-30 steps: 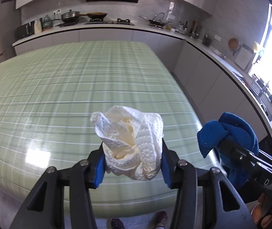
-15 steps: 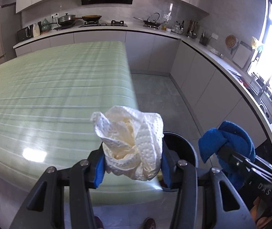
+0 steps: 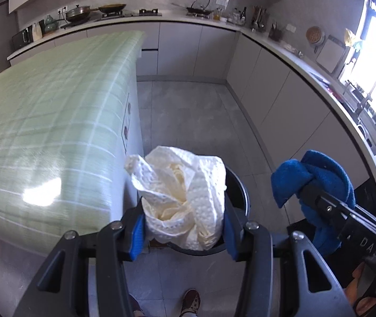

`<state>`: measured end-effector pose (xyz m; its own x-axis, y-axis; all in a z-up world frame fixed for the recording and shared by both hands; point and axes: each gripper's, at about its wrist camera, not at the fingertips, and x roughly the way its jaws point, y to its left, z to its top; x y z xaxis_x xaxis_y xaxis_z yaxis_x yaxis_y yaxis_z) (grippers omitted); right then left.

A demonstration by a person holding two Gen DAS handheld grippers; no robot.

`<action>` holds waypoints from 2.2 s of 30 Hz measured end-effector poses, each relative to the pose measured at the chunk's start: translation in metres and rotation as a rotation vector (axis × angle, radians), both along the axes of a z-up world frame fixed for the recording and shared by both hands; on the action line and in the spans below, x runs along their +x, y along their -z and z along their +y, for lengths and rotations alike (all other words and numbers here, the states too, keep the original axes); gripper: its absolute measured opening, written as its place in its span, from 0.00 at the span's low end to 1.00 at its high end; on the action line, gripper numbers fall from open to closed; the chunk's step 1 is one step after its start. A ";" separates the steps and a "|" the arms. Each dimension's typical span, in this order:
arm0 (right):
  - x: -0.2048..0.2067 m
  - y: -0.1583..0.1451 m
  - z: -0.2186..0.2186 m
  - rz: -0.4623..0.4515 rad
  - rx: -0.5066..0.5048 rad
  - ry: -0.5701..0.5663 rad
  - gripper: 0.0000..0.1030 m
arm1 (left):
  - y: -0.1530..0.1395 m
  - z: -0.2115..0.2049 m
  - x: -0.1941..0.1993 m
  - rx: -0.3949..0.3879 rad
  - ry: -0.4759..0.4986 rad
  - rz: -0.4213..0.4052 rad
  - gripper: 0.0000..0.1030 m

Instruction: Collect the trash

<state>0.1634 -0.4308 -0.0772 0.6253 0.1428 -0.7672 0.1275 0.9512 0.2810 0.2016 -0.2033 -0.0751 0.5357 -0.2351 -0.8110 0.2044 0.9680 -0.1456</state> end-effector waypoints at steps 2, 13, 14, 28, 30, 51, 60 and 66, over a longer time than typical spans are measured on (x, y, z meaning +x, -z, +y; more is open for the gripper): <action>0.002 0.011 -0.005 0.015 -0.002 0.018 0.41 | 0.010 -0.009 -0.003 0.003 -0.003 0.015 0.48; 0.036 0.075 -0.008 0.060 -0.032 0.041 0.42 | 0.052 -0.030 0.017 0.076 -0.003 0.015 0.49; 0.043 0.082 -0.007 0.072 -0.026 0.030 0.45 | 0.053 -0.031 0.019 0.081 -0.006 0.011 0.50; 0.073 0.106 -0.035 0.020 -0.091 0.082 0.67 | 0.100 -0.062 0.051 0.095 -0.022 0.047 0.65; 0.067 0.106 -0.044 0.018 -0.071 0.100 0.67 | 0.103 -0.071 0.055 0.110 -0.021 0.065 0.78; 0.007 0.054 -0.061 0.089 -0.064 0.108 0.67 | -0.012 -0.070 0.010 0.124 -0.052 -0.027 0.90; -0.051 0.012 0.019 0.083 -0.028 -0.014 0.67 | -0.085 0.016 -0.098 0.098 -0.066 -0.135 0.90; -0.144 -0.020 0.104 0.001 -0.077 -0.019 0.67 | -0.093 0.092 -0.189 0.118 -0.057 -0.179 0.90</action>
<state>0.0192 -0.3272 -0.0572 0.6227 0.0951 -0.7767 0.1092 0.9723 0.2067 0.0130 -0.1113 0.0180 0.6831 -0.1096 -0.7221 0.1617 0.9868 0.0032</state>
